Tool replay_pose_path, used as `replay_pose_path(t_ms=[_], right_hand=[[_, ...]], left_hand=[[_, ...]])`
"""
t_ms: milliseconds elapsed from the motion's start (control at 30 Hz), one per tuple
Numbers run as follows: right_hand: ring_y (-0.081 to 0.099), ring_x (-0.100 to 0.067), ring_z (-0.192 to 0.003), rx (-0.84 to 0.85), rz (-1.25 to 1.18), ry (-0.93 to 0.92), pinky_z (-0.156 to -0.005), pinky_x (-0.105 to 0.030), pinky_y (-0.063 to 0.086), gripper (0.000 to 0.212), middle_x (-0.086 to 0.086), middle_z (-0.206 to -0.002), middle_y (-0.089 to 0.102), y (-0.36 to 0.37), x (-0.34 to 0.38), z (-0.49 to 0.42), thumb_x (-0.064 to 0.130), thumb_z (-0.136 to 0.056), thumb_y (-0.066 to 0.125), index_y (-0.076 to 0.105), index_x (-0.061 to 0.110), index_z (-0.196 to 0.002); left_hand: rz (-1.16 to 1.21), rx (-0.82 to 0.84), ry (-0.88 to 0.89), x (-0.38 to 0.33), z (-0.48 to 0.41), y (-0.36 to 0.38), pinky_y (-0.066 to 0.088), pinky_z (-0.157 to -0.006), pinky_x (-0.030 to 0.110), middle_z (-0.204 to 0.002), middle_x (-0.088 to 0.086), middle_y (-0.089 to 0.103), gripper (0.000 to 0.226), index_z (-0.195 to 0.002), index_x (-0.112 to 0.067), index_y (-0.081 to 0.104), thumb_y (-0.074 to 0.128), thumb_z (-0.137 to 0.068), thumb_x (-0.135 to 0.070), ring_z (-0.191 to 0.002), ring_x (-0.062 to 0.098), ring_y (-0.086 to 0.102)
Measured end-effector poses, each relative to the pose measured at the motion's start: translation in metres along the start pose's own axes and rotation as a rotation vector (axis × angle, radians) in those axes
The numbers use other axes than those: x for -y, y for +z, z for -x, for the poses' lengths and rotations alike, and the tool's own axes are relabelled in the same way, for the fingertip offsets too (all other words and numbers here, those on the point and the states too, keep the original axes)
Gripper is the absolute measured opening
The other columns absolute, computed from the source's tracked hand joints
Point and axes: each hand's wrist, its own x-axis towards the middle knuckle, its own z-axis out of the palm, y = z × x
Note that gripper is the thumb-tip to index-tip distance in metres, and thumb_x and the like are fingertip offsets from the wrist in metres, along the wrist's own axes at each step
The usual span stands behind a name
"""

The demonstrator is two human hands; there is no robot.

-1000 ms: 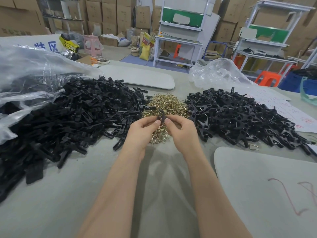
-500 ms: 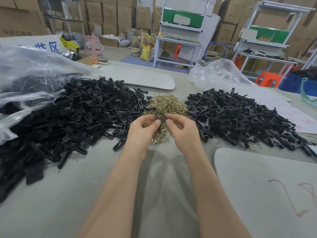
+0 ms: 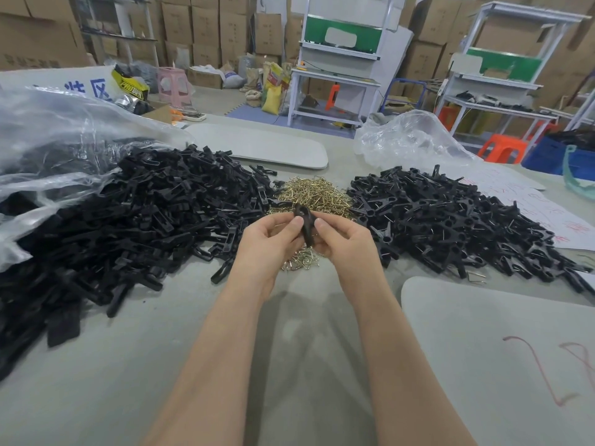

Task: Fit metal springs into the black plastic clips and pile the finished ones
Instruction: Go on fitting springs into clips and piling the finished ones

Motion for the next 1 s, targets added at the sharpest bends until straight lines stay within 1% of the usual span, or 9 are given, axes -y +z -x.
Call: replay_pose_path(t_ms=[133,200,300,367,433,533,667,800,1000], right_hand=[[0.055,-0.008,-0.06,0.112,-0.242,0.155,-0.064,-0.019,0.049,0.019,0.0,-0.068,0.065,-0.002,0.004,0.0,0.004,-0.095,0.051,0.068,0.01,-0.089],[0.055,-0.007,-0.056,0.124,-0.321,0.213,-0.059,-0.016,0.049,0.017,0.0,-0.063,0.065,-0.002,0.004,-0.001,0.003,-0.095,0.051,0.066,0.007,-0.088],[0.06,-0.008,-0.057,0.02,-0.297,0.214,-0.058,-0.015,0.051,0.004,-0.005,-0.069,0.067,0.0,-0.002,-0.003,0.009,-0.094,0.056,0.058,0.005,-0.093],[0.06,-0.003,-0.065,-0.071,0.187,0.068,-0.062,-0.012,0.048,0.016,-0.003,-0.083,0.066,-0.001,-0.011,-0.005,0.023,-0.091,0.063,0.058,0.01,-0.099],[0.058,-0.007,-0.087,-0.016,0.75,-0.019,-0.077,-0.018,0.045,0.032,0.003,-0.098,0.058,0.002,-0.023,-0.004,0.038,-0.086,0.067,0.06,0.017,-0.109],[0.05,-0.023,-0.109,0.105,1.08,0.014,-0.095,-0.034,0.041,0.043,-0.005,-0.117,0.049,0.018,-0.04,-0.002,0.039,-0.084,0.066,0.058,0.018,-0.12],[0.053,-0.024,-0.102,0.008,1.048,-0.109,-0.086,-0.032,0.037,0.023,-0.006,-0.111,0.053,0.023,-0.045,-0.003,0.028,-0.093,0.057,0.062,0.014,-0.111],[0.053,-0.022,-0.101,-0.043,0.996,-0.148,-0.081,-0.027,0.033,0.02,-0.007,-0.108,0.059,0.014,-0.043,-0.005,0.02,-0.095,0.051,0.062,0.011,-0.109],[0.065,-0.028,-0.093,-0.143,0.658,0.013,-0.088,-0.042,0.051,0.014,-0.01,-0.097,0.066,0.0,-0.038,-0.009,0.005,-0.09,0.051,0.061,0.009,-0.099]], left_hand=[[-0.067,0.102,-0.016,-0.002,0.001,-0.003,0.056,-0.078,0.024,-0.082,-0.002,0.071,0.015,-0.103,-0.012,0.064,0.064,-0.088,-0.015,-0.077,0.007,0.067],[-0.042,0.155,-0.067,-0.002,-0.001,-0.005,0.054,-0.078,0.022,-0.089,0.004,0.07,0.02,-0.107,-0.006,0.064,0.062,-0.09,-0.016,-0.08,0.009,0.066],[0.101,0.069,-0.078,-0.004,-0.003,-0.006,0.054,-0.071,0.015,-0.08,0.004,0.068,0.007,-0.093,-0.004,0.064,0.062,-0.088,-0.008,-0.071,0.006,0.067],[0.307,-0.061,-0.103,-0.009,-0.004,-0.009,0.055,-0.067,0.013,-0.074,0.003,0.069,0.001,-0.087,-0.003,0.063,0.062,-0.087,-0.003,-0.068,0.006,0.068],[0.521,-0.153,-0.139,-0.013,-0.007,-0.013,0.053,-0.06,0.011,-0.076,0.006,0.07,0.003,-0.085,0.001,0.064,0.062,-0.086,0.001,-0.073,0.009,0.07],[0.625,-0.2,-0.167,-0.016,-0.009,-0.015,0.056,-0.065,0.015,-0.084,0.012,0.067,0.004,-0.084,0.006,0.063,0.06,-0.086,0.006,-0.084,0.015,0.068],[0.588,-0.186,-0.204,-0.014,-0.007,-0.014,0.057,-0.069,0.018,-0.079,0.007,0.065,0.003,-0.085,0.0,0.064,0.062,-0.087,-0.001,-0.078,0.011,0.064],[0.457,-0.194,-0.255,-0.01,-0.007,-0.016,0.053,-0.067,0.016,-0.075,0.0,0.064,0.004,-0.087,-0.009,0.064,0.065,-0.087,-0.013,-0.073,0.006,0.059],[0.559,-0.16,-0.267,-0.011,-0.004,-0.012,0.056,-0.08,0.025,-0.077,0.009,0.062,0.007,-0.083,0.0,0.062,0.059,-0.09,-0.002,-0.078,0.013,0.061]])
